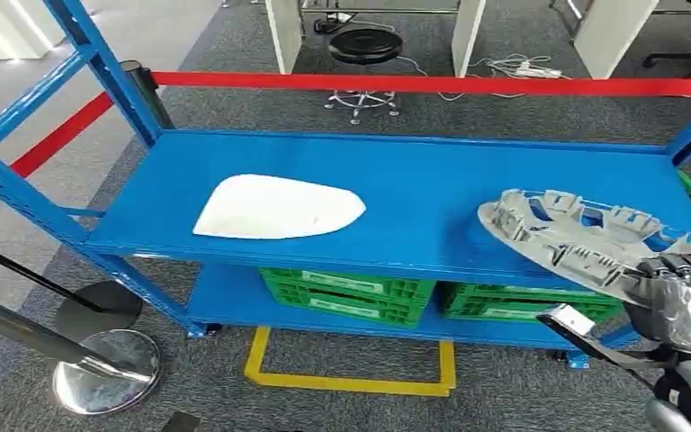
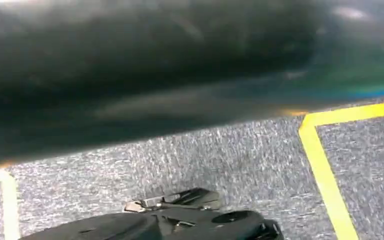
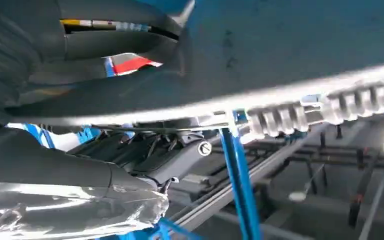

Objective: Take the parts from the cabinet and place them on the table.

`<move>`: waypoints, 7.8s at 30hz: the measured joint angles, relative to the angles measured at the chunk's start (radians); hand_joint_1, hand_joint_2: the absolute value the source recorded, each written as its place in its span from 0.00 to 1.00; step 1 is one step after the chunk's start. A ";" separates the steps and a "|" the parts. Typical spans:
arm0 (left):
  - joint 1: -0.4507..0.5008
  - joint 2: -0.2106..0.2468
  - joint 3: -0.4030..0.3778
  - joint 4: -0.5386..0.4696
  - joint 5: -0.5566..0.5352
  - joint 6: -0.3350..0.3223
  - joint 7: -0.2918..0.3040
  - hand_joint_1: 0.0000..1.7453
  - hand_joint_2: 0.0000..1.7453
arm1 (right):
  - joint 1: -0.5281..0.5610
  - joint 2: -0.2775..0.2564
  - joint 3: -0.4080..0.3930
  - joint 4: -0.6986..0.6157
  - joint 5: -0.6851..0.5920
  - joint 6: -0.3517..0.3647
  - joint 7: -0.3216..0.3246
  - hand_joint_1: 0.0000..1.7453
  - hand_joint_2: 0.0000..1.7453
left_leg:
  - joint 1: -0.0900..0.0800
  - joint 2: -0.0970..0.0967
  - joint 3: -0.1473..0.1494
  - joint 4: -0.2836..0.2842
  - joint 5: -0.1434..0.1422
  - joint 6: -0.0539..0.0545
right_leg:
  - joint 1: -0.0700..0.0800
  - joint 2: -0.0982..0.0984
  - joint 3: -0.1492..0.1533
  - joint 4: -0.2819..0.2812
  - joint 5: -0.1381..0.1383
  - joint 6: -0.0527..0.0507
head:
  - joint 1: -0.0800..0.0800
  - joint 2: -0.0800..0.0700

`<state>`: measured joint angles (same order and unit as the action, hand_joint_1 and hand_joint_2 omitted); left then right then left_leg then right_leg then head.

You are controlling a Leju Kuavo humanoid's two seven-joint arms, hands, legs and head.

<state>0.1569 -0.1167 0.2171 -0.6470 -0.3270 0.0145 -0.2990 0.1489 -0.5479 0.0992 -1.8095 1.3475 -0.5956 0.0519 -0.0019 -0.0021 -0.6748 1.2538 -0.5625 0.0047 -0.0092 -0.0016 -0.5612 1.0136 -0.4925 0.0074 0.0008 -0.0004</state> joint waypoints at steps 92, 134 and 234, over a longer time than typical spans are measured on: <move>-0.101 0.077 -0.278 0.128 0.262 0.016 -0.144 0.00 1.00 | -0.300 0.336 0.306 -0.155 0.056 -0.093 -0.158 0.46 1.00 | 0.011 -0.002 -0.046 0.057 -0.025 -0.025 | -0.002 0.003 -0.004 -0.016 0.017 -0.009 | -0.002 0.000; -0.071 0.055 -0.328 0.073 0.314 0.215 -0.004 0.00 1.00 | -0.200 0.423 0.253 -0.197 -0.089 -0.094 -0.240 0.46 1.00 | 0.013 -0.001 0.086 -0.246 0.111 0.028 | -0.001 0.004 -0.046 0.070 -0.052 0.033 | 0.005 0.000; -0.064 0.073 -0.402 0.060 0.409 0.232 -0.019 0.00 1.00 | 0.018 0.600 -0.026 -0.352 -0.496 -0.096 -0.464 0.46 1.00 | 0.007 0.007 0.087 -0.267 0.130 0.020 | -0.010 -0.001 0.009 0.104 -0.047 0.047 | 0.005 0.000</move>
<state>0.0927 -0.0439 -0.1850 -0.5871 0.0817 0.2461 -0.3181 0.1672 0.0519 0.0729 -2.1611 0.8511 -0.6912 -0.4124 0.0052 0.0044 -0.5882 0.9865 -0.4321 0.0247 -0.0193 -0.0024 -0.5520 1.1175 -0.5396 0.0543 0.0057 -0.0004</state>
